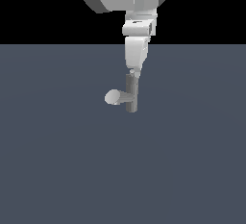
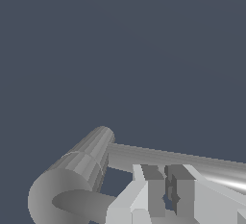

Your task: Turn on the faucet by rotating a designated handle.

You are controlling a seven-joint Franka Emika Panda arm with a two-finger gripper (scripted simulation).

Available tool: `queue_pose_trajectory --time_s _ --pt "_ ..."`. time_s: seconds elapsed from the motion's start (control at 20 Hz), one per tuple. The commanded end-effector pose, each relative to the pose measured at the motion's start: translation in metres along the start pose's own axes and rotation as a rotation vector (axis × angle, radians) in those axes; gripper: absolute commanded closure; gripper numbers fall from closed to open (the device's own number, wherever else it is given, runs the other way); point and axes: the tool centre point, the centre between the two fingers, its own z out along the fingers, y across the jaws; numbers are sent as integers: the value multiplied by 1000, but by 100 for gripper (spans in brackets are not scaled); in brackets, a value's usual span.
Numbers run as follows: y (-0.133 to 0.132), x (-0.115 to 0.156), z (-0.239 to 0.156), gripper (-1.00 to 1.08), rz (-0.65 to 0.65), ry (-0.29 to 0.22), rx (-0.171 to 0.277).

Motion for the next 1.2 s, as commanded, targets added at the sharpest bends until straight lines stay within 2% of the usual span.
queue_pose_trajectory --time_s 0.0,0.2,0.25,1.15 --pt "13 -38 11 108 -37 -2 -23" --pt "19 -59 15 108 -41 -1 -32" --pt "3 -23 0 108 11 -2 -2" --pt "-22 -98 13 108 -32 -1 -27"
